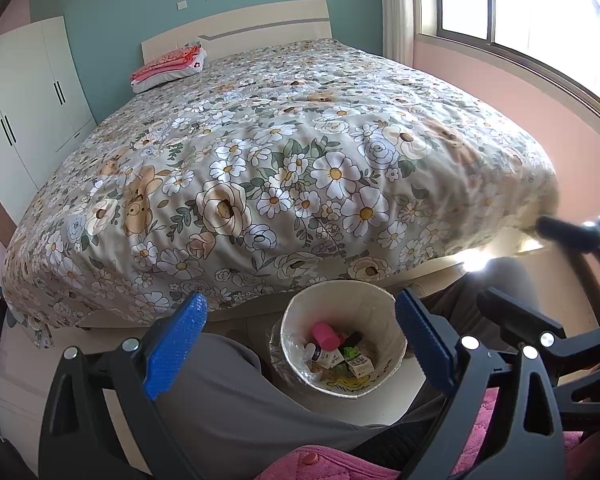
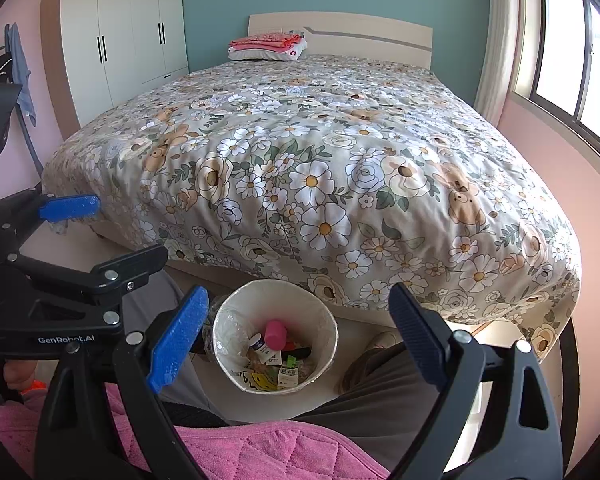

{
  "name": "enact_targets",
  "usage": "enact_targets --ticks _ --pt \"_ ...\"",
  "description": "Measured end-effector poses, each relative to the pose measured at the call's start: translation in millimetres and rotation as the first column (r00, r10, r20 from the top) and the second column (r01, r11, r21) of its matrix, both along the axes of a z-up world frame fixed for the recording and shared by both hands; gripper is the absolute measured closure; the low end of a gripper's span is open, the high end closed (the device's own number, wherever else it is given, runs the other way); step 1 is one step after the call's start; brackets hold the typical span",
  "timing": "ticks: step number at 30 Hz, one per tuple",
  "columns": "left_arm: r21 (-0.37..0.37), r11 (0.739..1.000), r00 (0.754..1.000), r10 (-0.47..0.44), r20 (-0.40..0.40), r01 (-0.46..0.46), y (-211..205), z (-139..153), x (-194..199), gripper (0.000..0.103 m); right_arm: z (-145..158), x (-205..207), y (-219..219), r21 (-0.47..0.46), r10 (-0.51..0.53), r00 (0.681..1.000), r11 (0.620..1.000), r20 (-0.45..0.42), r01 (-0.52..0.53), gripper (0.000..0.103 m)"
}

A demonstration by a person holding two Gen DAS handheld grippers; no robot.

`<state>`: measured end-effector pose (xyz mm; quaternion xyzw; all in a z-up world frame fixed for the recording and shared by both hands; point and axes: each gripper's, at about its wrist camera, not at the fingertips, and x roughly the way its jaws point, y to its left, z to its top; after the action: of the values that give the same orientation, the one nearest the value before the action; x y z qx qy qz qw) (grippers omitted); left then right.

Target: Collect trash

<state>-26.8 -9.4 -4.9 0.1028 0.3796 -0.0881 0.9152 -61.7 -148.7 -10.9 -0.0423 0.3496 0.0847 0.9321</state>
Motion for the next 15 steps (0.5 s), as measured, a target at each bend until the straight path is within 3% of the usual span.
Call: enact_targets --ticks 15 --pt "0.006 1.0 1.0 0.0 0.008 0.0 -0.1 2.8 0.4 0.006 0.9 0.4 0.0 0.0 0.001 1.0 1.0 0.002 -0.001 0.013"
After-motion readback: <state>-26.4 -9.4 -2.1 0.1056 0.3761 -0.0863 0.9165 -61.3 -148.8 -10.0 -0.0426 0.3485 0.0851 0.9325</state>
